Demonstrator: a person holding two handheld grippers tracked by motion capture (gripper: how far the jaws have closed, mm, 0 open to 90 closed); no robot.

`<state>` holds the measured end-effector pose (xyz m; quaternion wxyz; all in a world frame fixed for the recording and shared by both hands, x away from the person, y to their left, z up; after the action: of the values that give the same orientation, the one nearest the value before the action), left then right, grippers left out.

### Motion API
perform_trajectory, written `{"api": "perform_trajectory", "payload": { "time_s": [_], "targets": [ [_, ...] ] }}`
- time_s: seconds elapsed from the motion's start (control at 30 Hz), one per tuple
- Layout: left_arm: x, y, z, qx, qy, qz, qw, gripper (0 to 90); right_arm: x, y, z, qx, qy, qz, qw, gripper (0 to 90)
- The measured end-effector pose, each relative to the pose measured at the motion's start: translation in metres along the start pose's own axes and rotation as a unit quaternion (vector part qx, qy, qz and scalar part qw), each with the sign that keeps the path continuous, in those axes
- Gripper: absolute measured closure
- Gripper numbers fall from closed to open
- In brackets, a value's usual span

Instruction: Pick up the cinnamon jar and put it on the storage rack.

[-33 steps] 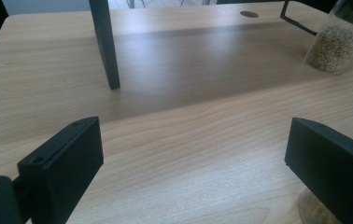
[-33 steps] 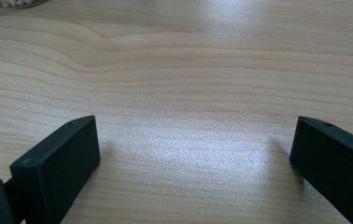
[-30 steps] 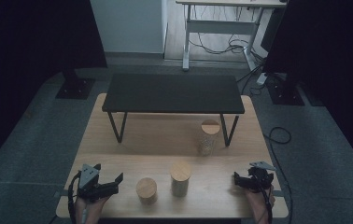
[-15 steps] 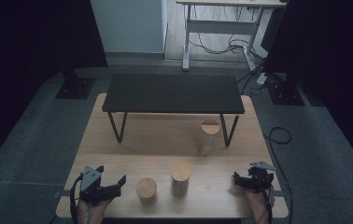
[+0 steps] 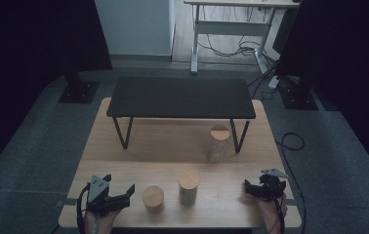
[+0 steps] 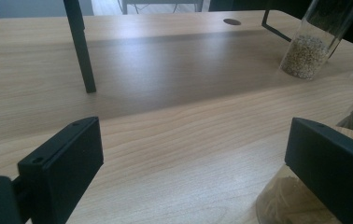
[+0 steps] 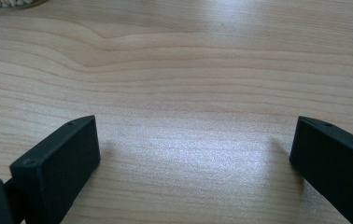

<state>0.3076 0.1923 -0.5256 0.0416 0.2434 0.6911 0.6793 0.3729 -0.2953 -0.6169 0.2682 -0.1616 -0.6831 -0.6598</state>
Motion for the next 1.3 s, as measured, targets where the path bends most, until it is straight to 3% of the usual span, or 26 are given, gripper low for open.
{"api": "perform_trajectory", "payload": {
  "time_s": [0.93,1.3],
  "targets": [
    [-0.006,-0.001,-0.026,-0.01,0.006,-0.01,0.9999,4.4,0.0,0.0,0.0,0.0,0.0,0.0,1.0,0.9],
    [-0.008,0.0,-0.036,-0.009,-0.001,-0.014,0.9999,4.1,0.0,0.0,0.0,0.0,0.0,0.0,1.0,0.9]
  ]
}}
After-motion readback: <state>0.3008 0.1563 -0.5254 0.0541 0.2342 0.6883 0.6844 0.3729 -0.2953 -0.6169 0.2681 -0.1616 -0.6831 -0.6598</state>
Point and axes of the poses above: each handheld gripper's, and its own axes: x roughly backward along the jaws, y roughly out of its top, z roughly to its left, the point moved 8 cm from there along -x, roughly forward along the jaws, and after that the axes turned 9 degrees about -z, right-handed, at the moved point
